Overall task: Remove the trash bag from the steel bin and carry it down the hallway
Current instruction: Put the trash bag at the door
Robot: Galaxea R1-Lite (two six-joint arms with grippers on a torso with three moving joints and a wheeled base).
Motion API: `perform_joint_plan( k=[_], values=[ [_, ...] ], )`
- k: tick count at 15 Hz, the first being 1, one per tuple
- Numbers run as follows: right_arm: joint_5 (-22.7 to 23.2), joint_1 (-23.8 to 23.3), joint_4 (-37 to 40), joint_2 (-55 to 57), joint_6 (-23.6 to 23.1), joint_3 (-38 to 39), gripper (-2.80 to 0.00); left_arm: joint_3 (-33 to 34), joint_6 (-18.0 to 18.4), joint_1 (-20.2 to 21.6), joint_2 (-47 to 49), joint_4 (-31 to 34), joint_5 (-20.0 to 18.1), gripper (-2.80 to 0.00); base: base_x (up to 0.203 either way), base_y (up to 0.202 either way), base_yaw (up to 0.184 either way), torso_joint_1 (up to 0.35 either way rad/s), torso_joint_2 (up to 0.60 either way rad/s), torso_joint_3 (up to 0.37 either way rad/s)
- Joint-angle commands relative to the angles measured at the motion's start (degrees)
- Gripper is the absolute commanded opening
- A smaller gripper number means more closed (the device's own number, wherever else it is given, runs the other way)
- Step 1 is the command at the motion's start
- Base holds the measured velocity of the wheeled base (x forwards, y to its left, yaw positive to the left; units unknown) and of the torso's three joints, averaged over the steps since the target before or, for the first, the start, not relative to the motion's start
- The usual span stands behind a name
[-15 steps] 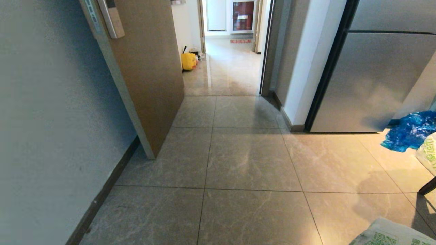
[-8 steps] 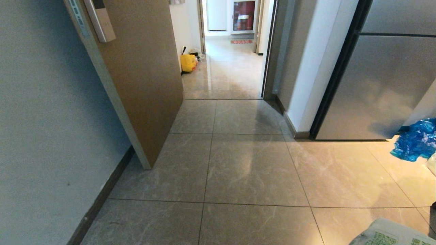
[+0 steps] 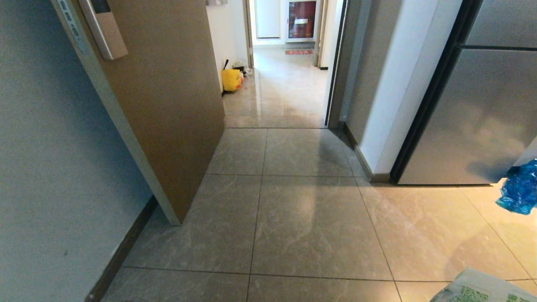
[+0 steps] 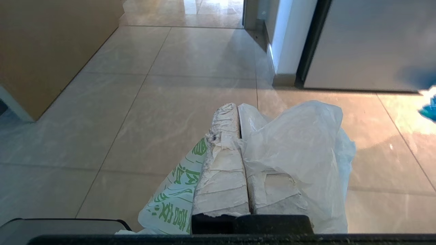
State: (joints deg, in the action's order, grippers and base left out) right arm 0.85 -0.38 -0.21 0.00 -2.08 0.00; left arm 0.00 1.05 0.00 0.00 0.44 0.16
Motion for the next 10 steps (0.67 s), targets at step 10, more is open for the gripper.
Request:
perform_joint_plan(
  k=[10],
  values=[
    [0.0,0.0,0.0,0.0,-0.1,-0.1,-2.8,0.0,-0.1,0.0,0.0,-0.1,0.0,-2.8,0.194,0.0,0.0,0.002,0.0,0.004]
  ],
)
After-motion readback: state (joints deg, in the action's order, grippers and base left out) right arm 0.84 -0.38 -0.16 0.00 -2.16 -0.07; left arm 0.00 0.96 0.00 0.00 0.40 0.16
